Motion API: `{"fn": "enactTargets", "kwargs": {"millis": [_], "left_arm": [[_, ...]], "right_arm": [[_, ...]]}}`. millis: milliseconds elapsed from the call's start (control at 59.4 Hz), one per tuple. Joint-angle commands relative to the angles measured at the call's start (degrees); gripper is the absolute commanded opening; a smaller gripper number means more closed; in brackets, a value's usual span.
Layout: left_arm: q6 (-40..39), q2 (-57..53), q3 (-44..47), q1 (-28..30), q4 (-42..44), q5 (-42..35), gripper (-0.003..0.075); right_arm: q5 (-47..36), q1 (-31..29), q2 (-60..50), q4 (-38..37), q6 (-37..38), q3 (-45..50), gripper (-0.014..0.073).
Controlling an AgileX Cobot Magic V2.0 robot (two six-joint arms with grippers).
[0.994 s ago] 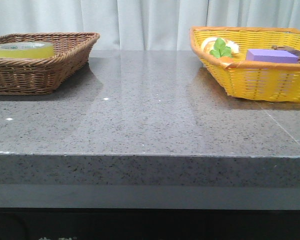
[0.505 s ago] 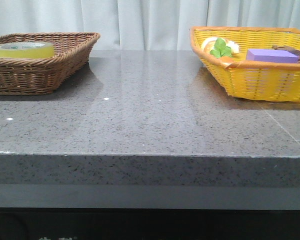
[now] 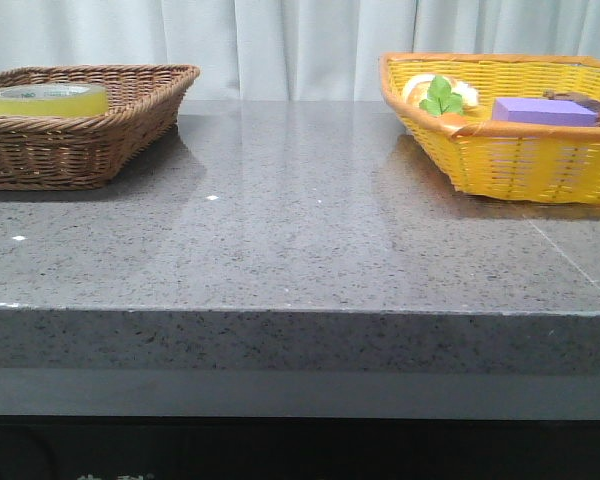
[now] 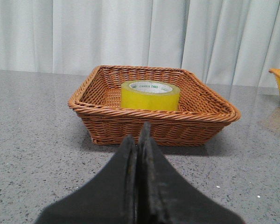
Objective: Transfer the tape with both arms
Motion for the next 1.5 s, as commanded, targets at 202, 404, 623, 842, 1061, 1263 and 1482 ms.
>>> {"fn": "enactTargets", "kwargs": {"millis": [202, 404, 623, 842, 1061, 1263, 1482], "left_arm": [[0.2, -1.1, 0.5, -0.4, 0.0, -4.7, -0.002], [0.2, -1.1, 0.5, -0.4, 0.0, -4.7, -0.002], [0.2, -1.1, 0.5, -0.4, 0.0, -4.7, -0.002], [0.2, -1.1, 0.5, -0.4, 0.0, -4.7, -0.002], [0.2, -1.0, 0.5, -0.4, 0.0, -4.7, -0.002], [0.2, -1.0, 0.5, -0.4, 0.0, -4.7, -0.002], [0.2, -1.0, 0.5, -0.4, 0.0, -4.7, -0.002]], "right_arm": [[-21.1, -16.8, -16.0, -0.2, -0.3, 15.7, -0.0067], [-28.1, -25.8, -28.3, -0.2, -0.3, 28.3, -0.0067], [-34.5, -27.0, -33.9, -0.6, -0.5, 37.2, -0.0067], [-41.2, -28.1, -38.6, -0.6, -0.5, 44.4, -0.0067], [-39.9, -29.3, -38.6, -0.7, -0.5, 44.5, -0.0067], [-39.9, -29.2, -38.6, -0.7, -0.5, 44.5, -0.0067], [-39.9, -29.2, -38.6, -0.7, -0.5, 44.5, -0.0067]]}}
